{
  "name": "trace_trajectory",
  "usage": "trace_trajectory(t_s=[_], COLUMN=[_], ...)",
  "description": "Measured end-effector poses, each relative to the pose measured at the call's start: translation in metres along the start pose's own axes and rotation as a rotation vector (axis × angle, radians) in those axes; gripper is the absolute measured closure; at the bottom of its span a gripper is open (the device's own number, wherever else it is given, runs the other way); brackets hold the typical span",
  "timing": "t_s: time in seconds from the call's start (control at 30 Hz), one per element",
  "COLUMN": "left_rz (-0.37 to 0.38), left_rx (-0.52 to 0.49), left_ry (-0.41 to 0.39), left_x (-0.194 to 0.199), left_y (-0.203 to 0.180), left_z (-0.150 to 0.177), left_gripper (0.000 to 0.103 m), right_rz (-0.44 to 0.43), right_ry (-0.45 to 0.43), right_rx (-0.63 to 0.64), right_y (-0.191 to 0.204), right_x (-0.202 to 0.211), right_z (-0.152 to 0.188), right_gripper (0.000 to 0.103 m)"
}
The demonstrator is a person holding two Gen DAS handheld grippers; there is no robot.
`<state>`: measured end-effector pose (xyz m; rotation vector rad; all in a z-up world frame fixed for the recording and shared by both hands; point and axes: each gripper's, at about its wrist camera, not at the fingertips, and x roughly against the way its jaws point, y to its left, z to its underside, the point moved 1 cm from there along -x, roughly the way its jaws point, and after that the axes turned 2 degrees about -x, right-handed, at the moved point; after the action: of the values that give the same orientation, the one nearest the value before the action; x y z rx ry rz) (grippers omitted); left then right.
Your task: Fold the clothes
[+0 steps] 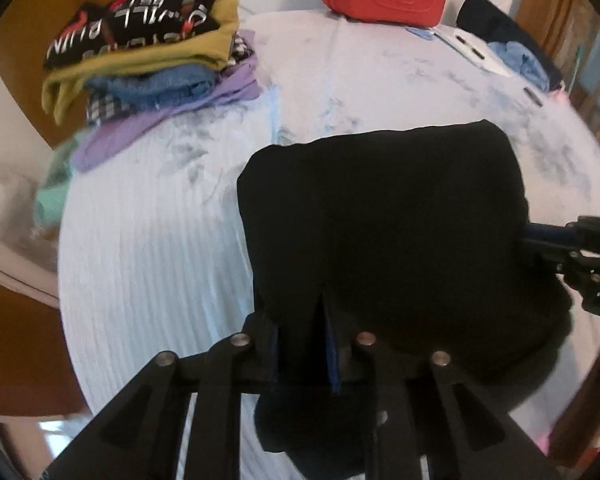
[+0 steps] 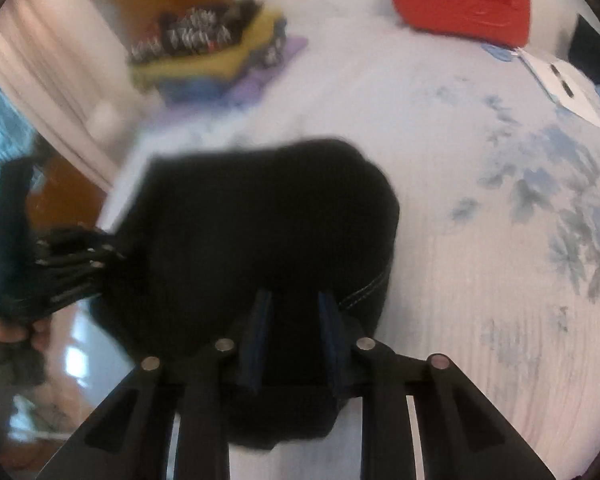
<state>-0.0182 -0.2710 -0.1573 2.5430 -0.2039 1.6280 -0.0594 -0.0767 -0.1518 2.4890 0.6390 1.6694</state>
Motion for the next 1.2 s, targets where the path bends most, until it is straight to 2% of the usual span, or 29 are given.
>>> trace_trajectory(t_s=[0.1,0.17,0.2,0.27,0.33,0.37,0.43,0.47,0.5,0.53,0.57,0.63,0.7,0.77,0.87,0.97,1.07,1.2], left_rz=[0.002,0.018,0.014,0.009,0.041,0.077,0.096,0.105,0.114,0.111,0.098,0.062,0.058,0.047,0.08,0.068,0.038,0.001], left_rx=[0.007,0.03,0.035,0.053,0.075,0.068,0.042,0.029,0.016,0.005,-0.005,-0.028,-0.026,-0.028,-0.004,0.043,0.065,0.084], left_ry=[-0.01,-0.024,-0.05,-0.113,-0.169,-0.184,-0.157,-0.143,-0.129,-0.074,-0.027,0.005,-0.011,0.014,-0.015,-0.099,-0.047,0.018], left_x=[0.011,0.028,0.043,0.073,0.095,0.099,0.085,0.078,0.071,0.055,0.037,0.017,0.011,0.01,0.033,0.048,0.019,-0.02], left_y=[0.006,0.016,0.018,0.022,0.017,0.01,-0.004,-0.011,-0.019,-0.022,-0.025,-0.026,-0.025,-0.026,-0.024,-0.017,-0.013,-0.006], left_z=[0.0,0.002,0.002,0.002,0.003,0.002,0.002,0.002,0.002,0.005,0.01,0.018,0.017,0.012,-0.003,-0.03,-0.051,-0.053], left_gripper=[0.077,0.055,0.05,0.023,0.014,0.014,0.014,0.028,0.038,0.051,0.057,0.059,0.058,0.058,0.06,0.06,0.06,0.058], right_rz=[-0.001,-0.015,-0.028,-0.048,-0.042,-0.043,-0.053,-0.059,-0.066,-0.073,-0.077,-0.064,-0.05,-0.052,-0.098,-0.091,-0.05,-0.013], right_ry=[0.029,0.009,-0.018,-0.064,-0.063,-0.043,-0.024,-0.022,-0.02,-0.018,-0.013,0.018,0.022,0.032,0.058,-0.049,-0.089,-0.028], right_rx=[0.001,-0.004,-0.009,-0.025,-0.032,-0.037,-0.043,-0.05,-0.059,-0.067,-0.074,-0.068,-0.049,-0.047,-0.089,-0.076,-0.089,-0.134], right_y=[-0.001,-0.001,-0.002,-0.005,-0.008,-0.009,-0.01,-0.01,-0.01,-0.01,-0.01,-0.008,-0.005,-0.005,-0.011,-0.015,-0.028,-0.039], right_x=[-0.002,0.013,0.024,0.047,0.057,0.055,0.047,0.043,0.039,0.034,0.029,0.017,0.009,0.006,0.02,0.045,0.037,-0.004], right_z=[-0.006,-0.005,-0.001,0.014,0.025,0.031,0.039,0.041,0.042,0.043,0.044,0.045,0.045,0.043,0.032,0.008,-0.025,-0.051], right_gripper=[0.079,0.079,0.079,0.078,0.078,0.078,0.078,0.078,0.078,0.078,0.077,0.077,0.076,0.076,0.076,0.076,0.076,0.076])
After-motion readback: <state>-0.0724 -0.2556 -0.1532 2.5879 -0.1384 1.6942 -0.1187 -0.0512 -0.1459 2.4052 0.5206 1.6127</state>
